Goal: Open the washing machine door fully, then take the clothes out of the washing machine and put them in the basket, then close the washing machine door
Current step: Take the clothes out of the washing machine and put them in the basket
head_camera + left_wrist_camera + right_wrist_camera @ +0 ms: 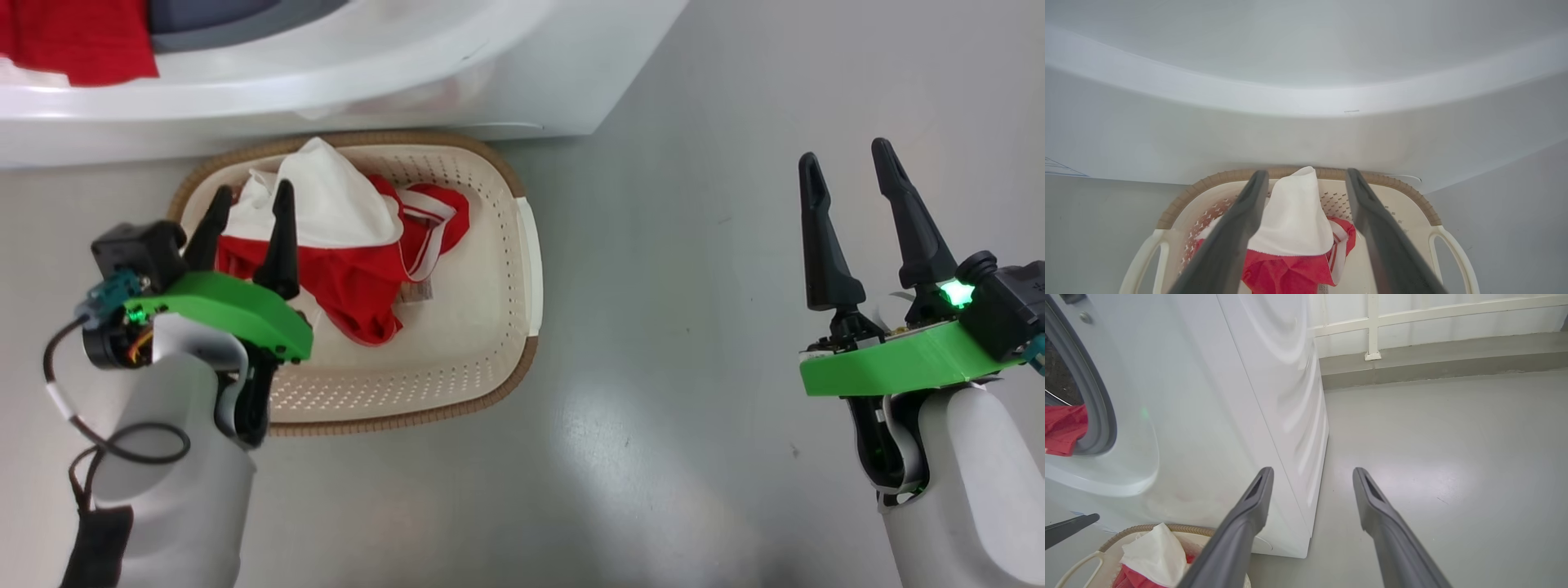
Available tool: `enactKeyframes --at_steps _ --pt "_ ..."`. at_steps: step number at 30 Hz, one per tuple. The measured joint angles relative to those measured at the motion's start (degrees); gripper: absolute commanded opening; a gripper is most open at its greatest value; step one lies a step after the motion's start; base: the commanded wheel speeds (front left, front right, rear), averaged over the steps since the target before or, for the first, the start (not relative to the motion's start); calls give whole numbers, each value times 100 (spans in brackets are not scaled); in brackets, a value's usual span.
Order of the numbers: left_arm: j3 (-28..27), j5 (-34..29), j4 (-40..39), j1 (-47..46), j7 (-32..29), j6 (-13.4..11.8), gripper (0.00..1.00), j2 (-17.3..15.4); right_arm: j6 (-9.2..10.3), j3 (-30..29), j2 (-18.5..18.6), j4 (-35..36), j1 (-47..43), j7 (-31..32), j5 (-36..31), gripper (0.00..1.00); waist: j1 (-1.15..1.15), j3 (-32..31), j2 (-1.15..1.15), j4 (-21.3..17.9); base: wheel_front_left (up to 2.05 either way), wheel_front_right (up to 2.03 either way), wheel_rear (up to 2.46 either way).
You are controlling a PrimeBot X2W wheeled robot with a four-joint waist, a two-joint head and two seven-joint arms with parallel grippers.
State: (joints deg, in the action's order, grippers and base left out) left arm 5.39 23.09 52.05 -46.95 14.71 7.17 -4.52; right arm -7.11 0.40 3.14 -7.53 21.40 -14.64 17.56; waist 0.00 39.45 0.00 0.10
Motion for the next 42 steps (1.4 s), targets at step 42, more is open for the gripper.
enactKeyframes --at_steps 42 --pt "-936 -851 -3218 3055 0 0 100 5 0 -71 80 -455 -1406 1 66 100 0 -2415 0 127 0 0 0"
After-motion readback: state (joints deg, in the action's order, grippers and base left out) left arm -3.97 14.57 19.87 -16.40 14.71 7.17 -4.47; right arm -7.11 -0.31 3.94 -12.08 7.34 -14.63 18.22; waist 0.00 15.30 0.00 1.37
